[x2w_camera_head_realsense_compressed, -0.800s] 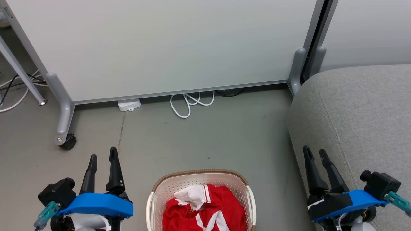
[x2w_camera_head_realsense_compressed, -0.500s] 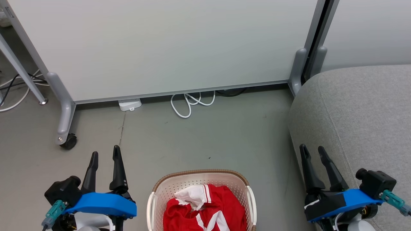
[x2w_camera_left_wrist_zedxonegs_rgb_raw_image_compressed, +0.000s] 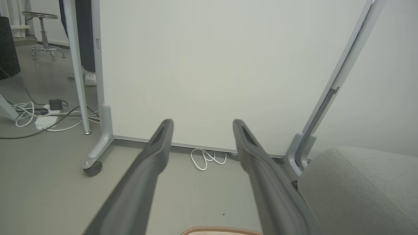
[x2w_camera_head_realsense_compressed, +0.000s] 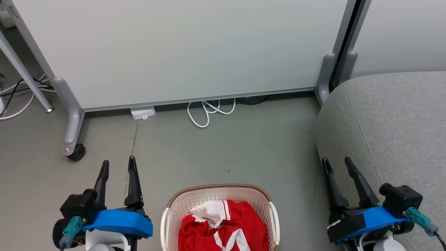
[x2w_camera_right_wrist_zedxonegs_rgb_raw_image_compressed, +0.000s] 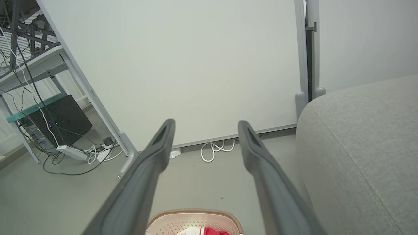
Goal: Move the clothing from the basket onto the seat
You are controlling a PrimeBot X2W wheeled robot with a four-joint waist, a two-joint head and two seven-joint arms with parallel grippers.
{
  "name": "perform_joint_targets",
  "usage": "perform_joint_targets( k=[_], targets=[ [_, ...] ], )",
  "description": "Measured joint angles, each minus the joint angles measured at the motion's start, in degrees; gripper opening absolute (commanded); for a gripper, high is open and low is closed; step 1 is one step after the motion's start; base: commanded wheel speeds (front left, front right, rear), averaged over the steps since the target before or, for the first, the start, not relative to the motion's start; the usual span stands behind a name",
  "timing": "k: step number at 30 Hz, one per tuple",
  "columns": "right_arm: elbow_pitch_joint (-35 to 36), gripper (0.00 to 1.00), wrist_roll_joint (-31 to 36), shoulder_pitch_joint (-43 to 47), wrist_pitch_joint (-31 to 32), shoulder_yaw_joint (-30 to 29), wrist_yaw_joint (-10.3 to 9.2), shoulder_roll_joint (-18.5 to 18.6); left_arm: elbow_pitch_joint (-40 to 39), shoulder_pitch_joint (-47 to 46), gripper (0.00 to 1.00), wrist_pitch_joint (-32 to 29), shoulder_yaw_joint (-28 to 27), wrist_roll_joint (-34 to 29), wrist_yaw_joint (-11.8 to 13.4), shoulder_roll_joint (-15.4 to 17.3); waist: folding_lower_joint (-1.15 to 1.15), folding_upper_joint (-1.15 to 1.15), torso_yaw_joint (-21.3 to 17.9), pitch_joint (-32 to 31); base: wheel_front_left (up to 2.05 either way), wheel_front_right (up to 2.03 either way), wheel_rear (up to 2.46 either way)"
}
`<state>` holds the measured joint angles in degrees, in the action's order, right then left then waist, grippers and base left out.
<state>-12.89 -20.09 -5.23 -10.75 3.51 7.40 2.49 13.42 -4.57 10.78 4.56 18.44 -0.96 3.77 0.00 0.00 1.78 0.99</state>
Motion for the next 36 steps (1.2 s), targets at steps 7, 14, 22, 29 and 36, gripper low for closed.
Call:
perform_joint_targets(
  k=[7,14,22,29,36],
  targets=[
    [-0.3,1.0,3.7,-0.2,-0.9,-0.5,0.0,0.0,0.0,0.0,1.0,1.0,0.5,-3.7,0.3,0.1,0.0,0.0,0.2,0.2,0.0,0.0,0.0],
    [-0.6,1.0,7.1,-0.4,-1.7,-0.8,0.01,0.1,0.2,-0.3,1.0,1.8,1.1,-7.2,0.7,0.2,0.0,0.0,0.4,0.3,0.0,0.0,0.0],
    [-0.6,1.0,10.6,-0.5,-2.7,-0.8,0.01,0.1,0.6,-0.6,1.0,2.5,1.8,-10.8,0.9,0.4,0.0,0.0,0.5,0.5,0.0,0.0,0.0],
    [-0.6,1.0,13.7,-0.7,-3.5,-0.9,0.01,0.2,1.1,-0.9,1.0,3.4,2.2,-13.7,0.9,0.4,0.0,0.0,0.8,0.7,0.0,0.0,0.0],
    [-0.7,1.0,16.3,-0.8,-4.0,-0.8,0.01,0.2,1.4,-1.2,1.0,4.0,2.8,-16.3,0.9,0.4,0.0,0.0,1.0,0.9,0.0,0.0,0.0]
  ],
)
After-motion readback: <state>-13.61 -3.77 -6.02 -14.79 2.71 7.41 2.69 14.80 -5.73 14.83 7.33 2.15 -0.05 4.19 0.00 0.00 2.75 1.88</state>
